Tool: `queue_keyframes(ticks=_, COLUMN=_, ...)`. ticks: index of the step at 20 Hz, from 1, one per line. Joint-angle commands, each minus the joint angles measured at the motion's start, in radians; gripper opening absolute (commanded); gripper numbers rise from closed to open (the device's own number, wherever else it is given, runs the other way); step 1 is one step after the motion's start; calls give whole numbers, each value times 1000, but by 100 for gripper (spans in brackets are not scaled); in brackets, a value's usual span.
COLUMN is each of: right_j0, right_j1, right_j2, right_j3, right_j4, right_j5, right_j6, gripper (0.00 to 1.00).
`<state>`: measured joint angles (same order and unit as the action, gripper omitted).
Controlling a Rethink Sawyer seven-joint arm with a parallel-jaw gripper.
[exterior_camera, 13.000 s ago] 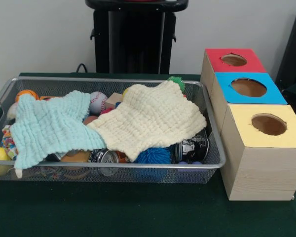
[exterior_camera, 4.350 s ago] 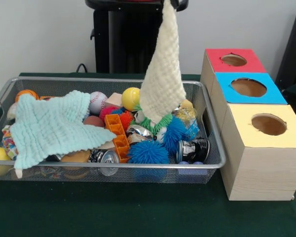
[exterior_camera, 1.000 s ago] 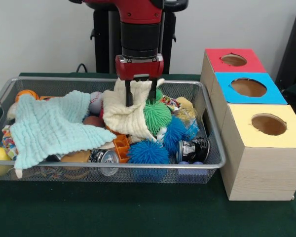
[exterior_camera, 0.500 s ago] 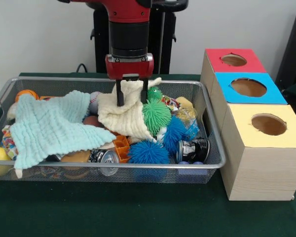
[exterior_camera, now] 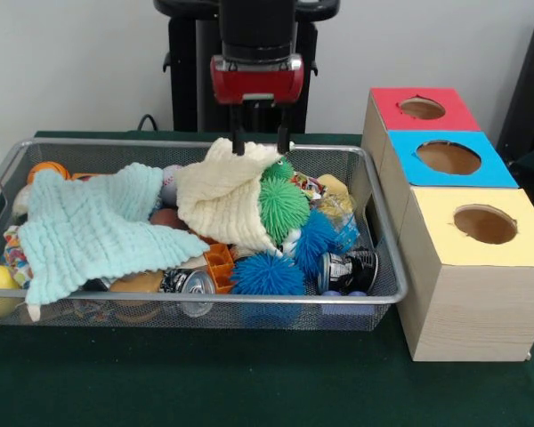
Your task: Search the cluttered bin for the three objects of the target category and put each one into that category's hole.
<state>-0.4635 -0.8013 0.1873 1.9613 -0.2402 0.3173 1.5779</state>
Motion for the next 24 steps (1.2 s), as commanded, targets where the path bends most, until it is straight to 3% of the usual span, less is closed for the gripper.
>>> queue_keyframes(ticks=1, right_j0=53, right_j1=-144, right_j2=2, right_j3=-42, right_j4=111, right_j5=290, right_j6=149, gripper=100)
queue_keyframes(ticks=6, right_j0=76, right_j1=-147, right_j2=-5, right_j3=-71, right_j4=128, right_j5=316, right_j6=159, gripper=100)
queue_keyframes(ticks=15, right_j0=131, right_j1=67, right_j2=-52, right_j3=-78, right_j4=88, right_j5=-48, right_j6=239, gripper=100)
queue_keyframes(ticks=24, right_j0=162, right_j1=177, right_j2=-100, right_j3=-75, right_j4=120, right_j5=-239, right_j6=220, gripper=100)
